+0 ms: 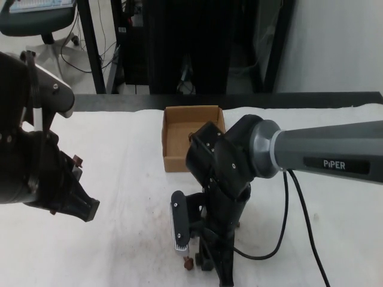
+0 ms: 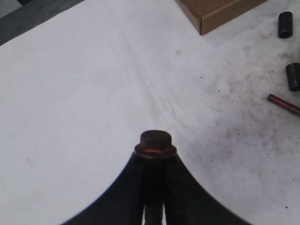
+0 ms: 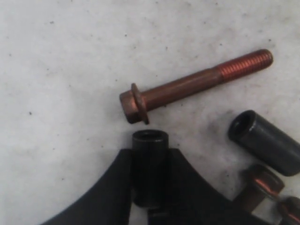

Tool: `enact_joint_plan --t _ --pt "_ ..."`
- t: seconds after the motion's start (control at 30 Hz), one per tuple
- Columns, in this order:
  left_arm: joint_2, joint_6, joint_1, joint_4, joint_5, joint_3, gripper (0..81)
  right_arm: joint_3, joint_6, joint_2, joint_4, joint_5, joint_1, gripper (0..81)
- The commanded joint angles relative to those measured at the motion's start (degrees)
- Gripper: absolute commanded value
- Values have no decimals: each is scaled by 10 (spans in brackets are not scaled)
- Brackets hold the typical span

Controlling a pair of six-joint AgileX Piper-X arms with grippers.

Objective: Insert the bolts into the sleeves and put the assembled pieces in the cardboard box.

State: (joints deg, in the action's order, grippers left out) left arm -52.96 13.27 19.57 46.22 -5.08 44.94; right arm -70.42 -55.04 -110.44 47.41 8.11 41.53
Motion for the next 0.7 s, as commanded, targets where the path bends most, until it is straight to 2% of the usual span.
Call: enact_joint_plan --t 0.0,0.17,0.3,0.57,0.67 --pt "7 0 0 -7 0 2 12 9 18 -3 5 -25 3 3" --pt "7 0 0 -7 0 2 12 9 112 5 -9 -13 3 8" --pt "7 0 0 -7 0 2 12 7 171 37 -17 38 -1 8" --pt "7 -6 0 -7 2 2 12 7 310 171 -30 199 -24 8" --pt "7 -28 0 -16 51 3 12 7 347 231 -58 259 -39 8"
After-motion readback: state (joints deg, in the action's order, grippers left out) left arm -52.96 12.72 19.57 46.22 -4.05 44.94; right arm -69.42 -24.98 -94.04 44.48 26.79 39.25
